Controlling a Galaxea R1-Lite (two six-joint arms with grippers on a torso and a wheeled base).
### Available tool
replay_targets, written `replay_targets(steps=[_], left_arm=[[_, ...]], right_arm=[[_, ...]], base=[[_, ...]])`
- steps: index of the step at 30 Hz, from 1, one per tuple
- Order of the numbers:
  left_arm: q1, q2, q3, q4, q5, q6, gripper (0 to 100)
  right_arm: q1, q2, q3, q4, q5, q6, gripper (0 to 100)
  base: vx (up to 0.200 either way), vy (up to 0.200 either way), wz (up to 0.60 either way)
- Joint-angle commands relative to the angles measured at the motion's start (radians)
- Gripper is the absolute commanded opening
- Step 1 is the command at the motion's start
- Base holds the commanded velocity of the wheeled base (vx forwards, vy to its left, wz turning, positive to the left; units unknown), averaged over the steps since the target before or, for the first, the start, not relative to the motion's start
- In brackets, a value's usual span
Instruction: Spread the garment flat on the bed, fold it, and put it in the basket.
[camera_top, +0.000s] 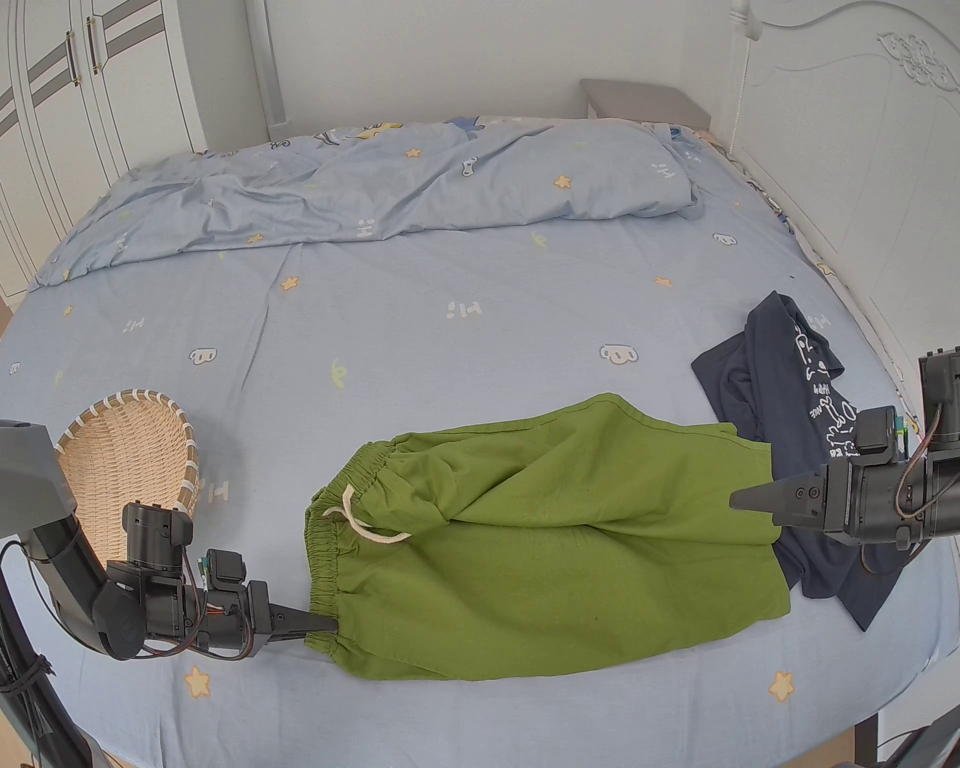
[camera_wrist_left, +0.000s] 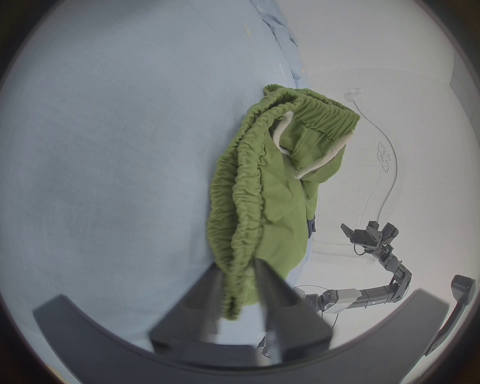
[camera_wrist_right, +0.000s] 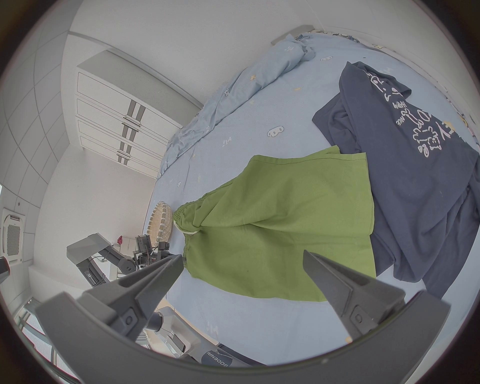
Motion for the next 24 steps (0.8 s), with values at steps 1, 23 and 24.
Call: replay_targets(steps=[1,23,24], left_arm=[[0.009,-0.001,0.006,0.0,-0.005,-0.003,0],[0.313,-0.092,0.074,-0.003,-0.143,-0.037,0],[0.313,-0.09,0.074,-0.003,-0.143,-0.032,0]], right_arm=[[-0.001,0.005,0.0,0.0,0.0,0.001,100],[-0.152,0.061,0.183,0.001,0.212,-0.008,100],[-0.17,0.083,0.187,0.001,0.23,-0.022,100]], base=[[0.0,0.0,0.0],[0.0,0.0,0.0],[0.0,0.0,0.0]])
